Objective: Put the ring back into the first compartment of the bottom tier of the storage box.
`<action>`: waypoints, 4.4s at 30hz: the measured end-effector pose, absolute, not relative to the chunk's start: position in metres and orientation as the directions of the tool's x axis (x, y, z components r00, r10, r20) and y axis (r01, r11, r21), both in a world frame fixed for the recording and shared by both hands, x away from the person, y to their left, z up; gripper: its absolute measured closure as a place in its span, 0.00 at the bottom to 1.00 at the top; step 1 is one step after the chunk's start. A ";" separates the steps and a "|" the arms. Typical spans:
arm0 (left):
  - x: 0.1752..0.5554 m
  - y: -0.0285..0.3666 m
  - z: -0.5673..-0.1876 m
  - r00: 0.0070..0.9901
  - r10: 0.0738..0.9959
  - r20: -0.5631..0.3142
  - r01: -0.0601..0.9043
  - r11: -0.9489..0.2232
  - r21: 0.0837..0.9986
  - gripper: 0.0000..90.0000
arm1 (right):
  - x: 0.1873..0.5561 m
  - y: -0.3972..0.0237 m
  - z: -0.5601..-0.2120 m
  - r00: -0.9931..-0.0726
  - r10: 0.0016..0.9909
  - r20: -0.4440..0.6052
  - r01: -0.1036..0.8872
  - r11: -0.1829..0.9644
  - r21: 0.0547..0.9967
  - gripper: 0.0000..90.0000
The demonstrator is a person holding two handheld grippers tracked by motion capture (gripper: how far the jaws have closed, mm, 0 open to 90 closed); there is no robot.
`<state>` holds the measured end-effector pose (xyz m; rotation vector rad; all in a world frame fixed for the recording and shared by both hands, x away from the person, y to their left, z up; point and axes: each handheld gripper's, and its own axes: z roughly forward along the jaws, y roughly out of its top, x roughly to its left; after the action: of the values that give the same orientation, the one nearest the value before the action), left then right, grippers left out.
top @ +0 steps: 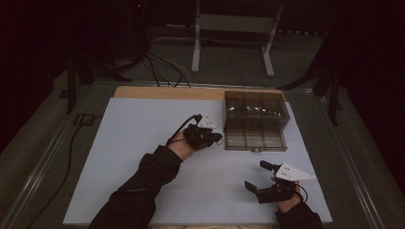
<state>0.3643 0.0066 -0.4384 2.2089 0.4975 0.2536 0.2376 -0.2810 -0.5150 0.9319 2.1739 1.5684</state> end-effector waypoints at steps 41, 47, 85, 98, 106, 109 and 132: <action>0.404 -0.054 -0.473 0.897 0.439 -0.039 0.303 -0.550 0.778 1.00 | 0.236 -0.283 -0.514 -0.746 0.653 0.131 0.326 0.186 0.927 0.00; 0.405 -0.059 -0.478 0.896 0.442 -0.042 0.306 -0.548 0.778 0.99 | 0.236 -0.283 -0.514 -0.746 0.654 0.128 0.324 0.188 0.927 0.00; 0.396 -0.061 -0.474 0.885 0.464 -0.015 0.307 -0.560 0.770 0.46 | 0.236 -0.284 -0.514 -0.743 0.655 0.137 0.331 0.183 0.926 0.00; 0.394 -0.034 -0.459 0.901 0.430 -0.061 0.318 -0.558 0.766 0.08 | 0.237 -0.282 -0.516 -0.743 0.655 0.137 0.338 0.190 0.922 0.00; 0.396 -0.025 -0.449 0.890 0.447 -0.089 0.348 -0.540 0.766 0.02 | 0.238 -0.283 -0.517 -0.741 0.657 0.140 0.342 0.190 0.920 0.00; 0.396 -0.020 -0.447 0.890 0.437 -0.132 0.370 -0.521 0.769 0.02 | 0.238 -0.284 -0.517 -0.741 0.656 0.140 0.341 0.189 0.921 0.00; 0.385 0.039 -0.433 0.894 0.419 -0.163 0.364 -0.462 0.809 0.02 | 0.238 -0.280 -0.516 -0.746 0.653 0.131 0.337 0.201 0.920 0.00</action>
<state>0.3854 0.0394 -0.4326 2.0984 0.5620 0.0724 0.2382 -0.2804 -0.5162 0.9370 2.1915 1.5603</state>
